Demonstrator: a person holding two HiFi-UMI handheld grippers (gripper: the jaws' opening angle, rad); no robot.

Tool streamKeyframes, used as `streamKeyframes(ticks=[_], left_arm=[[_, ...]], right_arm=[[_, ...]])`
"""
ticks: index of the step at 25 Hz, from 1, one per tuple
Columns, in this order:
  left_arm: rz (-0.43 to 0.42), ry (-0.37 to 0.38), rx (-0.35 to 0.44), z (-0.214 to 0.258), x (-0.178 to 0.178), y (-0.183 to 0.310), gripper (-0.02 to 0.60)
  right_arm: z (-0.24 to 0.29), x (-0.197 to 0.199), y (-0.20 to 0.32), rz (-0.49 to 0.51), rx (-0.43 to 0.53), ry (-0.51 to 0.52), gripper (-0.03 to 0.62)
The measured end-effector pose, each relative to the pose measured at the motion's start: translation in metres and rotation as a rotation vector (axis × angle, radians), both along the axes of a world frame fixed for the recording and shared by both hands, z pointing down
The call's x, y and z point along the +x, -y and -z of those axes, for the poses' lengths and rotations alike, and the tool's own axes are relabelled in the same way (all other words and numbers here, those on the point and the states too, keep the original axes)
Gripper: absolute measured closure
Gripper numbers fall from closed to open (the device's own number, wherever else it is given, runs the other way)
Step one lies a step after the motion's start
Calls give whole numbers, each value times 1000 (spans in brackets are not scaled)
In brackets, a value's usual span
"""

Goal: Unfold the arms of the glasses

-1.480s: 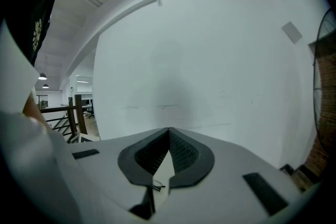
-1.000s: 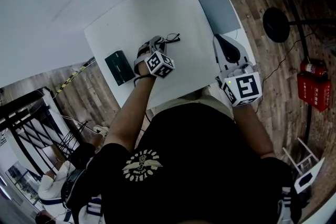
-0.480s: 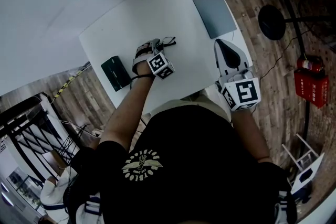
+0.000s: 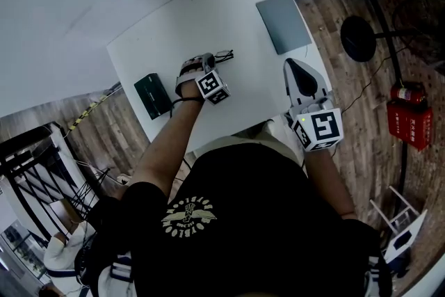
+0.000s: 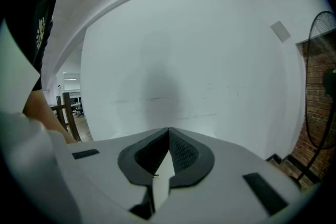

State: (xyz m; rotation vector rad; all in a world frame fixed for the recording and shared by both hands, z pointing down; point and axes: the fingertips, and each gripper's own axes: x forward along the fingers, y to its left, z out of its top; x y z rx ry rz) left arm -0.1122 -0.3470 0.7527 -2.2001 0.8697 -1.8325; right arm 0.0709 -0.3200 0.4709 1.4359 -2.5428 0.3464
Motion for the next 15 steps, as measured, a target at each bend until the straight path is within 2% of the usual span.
streamKeyframes(ticks=[5, 12, 15], left_arm=[[80, -96, 34, 19, 5, -4, 558], [246, -296, 88, 54, -1, -19, 560], [290, -380, 125, 73, -2, -28, 560]], right_arm=[[4, 8, -19, 3, 9, -1, 594], [25, 16, -41, 30, 61, 4, 594], [30, 16, -50, 50, 69, 8, 594]])
